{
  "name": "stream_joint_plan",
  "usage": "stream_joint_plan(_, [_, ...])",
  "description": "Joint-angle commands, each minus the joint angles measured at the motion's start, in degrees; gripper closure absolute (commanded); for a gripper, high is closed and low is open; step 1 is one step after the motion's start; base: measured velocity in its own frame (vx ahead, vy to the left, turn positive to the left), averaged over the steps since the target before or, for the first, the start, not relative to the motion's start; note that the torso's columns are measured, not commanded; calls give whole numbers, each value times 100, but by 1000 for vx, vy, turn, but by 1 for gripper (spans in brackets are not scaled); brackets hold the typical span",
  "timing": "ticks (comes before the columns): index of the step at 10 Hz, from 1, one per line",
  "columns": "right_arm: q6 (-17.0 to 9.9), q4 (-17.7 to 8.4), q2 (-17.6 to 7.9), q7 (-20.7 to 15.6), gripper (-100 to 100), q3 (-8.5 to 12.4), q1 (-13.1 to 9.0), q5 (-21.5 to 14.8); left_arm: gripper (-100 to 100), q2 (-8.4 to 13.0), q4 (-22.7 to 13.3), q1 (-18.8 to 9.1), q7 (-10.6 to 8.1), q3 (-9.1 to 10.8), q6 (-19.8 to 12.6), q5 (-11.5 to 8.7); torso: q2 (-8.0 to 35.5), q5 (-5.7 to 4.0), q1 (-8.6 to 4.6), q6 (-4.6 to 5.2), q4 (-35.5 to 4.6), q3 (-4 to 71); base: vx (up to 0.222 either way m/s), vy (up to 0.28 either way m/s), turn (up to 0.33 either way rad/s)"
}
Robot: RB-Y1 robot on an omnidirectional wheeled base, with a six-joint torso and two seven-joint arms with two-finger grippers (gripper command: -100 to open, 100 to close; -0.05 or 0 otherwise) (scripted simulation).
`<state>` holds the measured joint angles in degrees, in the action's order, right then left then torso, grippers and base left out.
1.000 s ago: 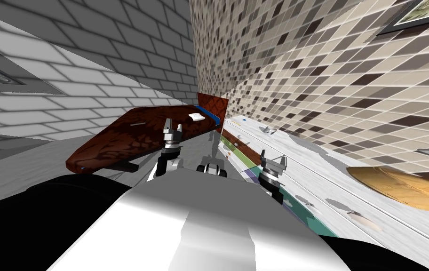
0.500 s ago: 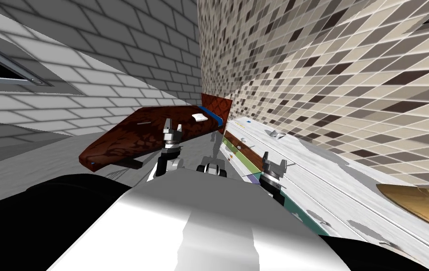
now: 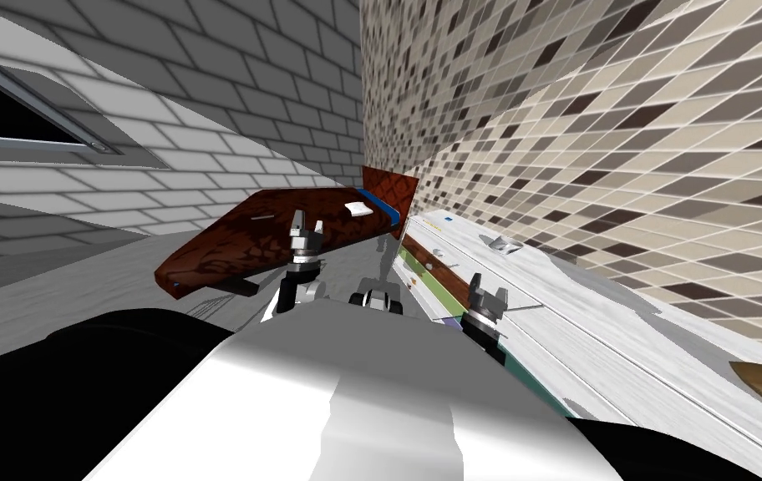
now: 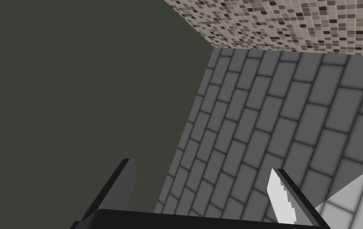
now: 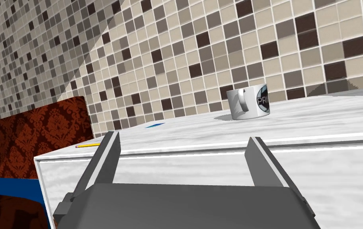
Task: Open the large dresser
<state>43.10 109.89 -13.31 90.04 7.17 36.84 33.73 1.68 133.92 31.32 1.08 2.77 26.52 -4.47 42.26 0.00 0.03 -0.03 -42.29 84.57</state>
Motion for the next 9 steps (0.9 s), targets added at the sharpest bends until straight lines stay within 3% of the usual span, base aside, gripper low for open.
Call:
stream_joint_plan(1, [10, -55, 13, 425, -100, 11, 0, 97, 0, 0, 0, 1, 0, 0, 0, 0, -2, 0, -2, 5, 2, 3, 30, 2, -26])
stream_joint_plan(2, [40, -172, 46, 606, -100, 29, 25, 295, 0, 0, 0, 1, 0, 1, 0, 0, 9, -1, -7, 5, -1, -3, 55, 15, 176])
stream_joint_plan(4, [40, -172, 46, 892, -100, 29, 25, 295, 0, 0, 0, 1, 0, 1, 0, 0, 0, 0, -4, 5, 1, 2, 46, 2, 51])
stream_joint_plan(5, [69, -289, 85, 1077, -100, 47, 49, 490, 0, 0, 0, 1, 0, 1, 0, 0, 8, -1, -7, 6, -1, -3, 54, 3, 125])
stream_joint_plan(9, [97, -405, 130, 1693, -100, 65, 71, 681, 0, 0, 0, 0, 0, 0, 0, 0, -4, 0, 0, 0, 1, 3, 59, 3, 94])
